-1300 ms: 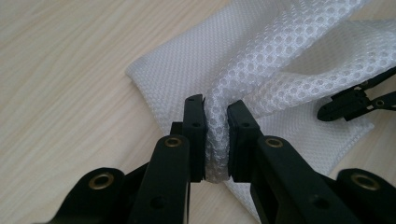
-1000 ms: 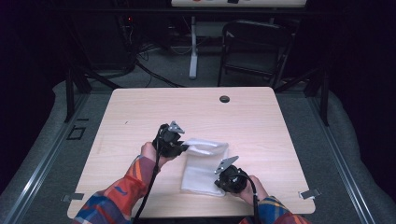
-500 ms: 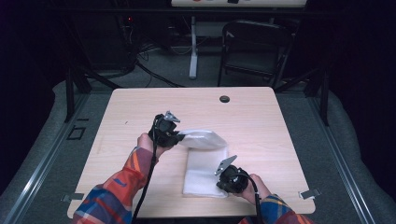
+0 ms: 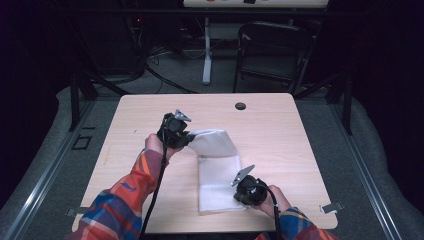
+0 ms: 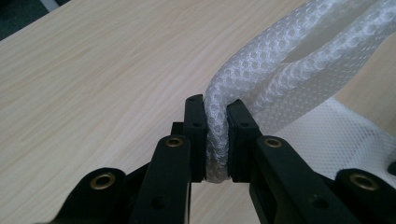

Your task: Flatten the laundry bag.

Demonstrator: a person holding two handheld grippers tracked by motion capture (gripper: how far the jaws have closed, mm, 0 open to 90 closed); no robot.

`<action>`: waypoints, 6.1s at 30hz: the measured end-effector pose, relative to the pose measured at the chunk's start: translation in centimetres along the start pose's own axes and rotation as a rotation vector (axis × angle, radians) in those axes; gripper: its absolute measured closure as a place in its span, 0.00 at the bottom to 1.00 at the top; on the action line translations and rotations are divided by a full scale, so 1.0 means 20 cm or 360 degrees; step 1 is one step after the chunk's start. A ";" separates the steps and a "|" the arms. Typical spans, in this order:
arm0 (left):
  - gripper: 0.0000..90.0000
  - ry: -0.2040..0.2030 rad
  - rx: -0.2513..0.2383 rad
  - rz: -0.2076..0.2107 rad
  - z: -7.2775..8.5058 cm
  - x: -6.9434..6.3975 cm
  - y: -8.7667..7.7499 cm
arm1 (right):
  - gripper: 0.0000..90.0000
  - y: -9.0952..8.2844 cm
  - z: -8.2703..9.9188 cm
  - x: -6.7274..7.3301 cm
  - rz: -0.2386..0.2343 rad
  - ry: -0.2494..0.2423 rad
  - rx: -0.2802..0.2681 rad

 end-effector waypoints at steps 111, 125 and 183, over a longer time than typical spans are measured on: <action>0.07 0.0132 -0.0009 0.0218 0.26 -0.26 0.12 | 0.01 -0.15 0.02 -0.13 0.0134 0.0311 -0.0117; 0.15 0.0316 0.0065 0.0324 0.40 -0.50 0.15 | 0.13 -0.17 0.05 -0.13 0.0152 0.0343 -0.0100; 0.91 0.0508 0.0222 0.0477 0.51 -0.72 0.34 | 0.27 -0.13 0.04 -0.14 0.0145 0.0334 -0.0018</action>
Point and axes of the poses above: each handheld gripper's, and its own axes: y roughly forward along the jaws, z roughly out of its underside, x roughly to its left, the point moved 3 cm from there along y, roughly forward along the jaws, and after that the axes turned 1 degree about -y, right-handed, at the moved point
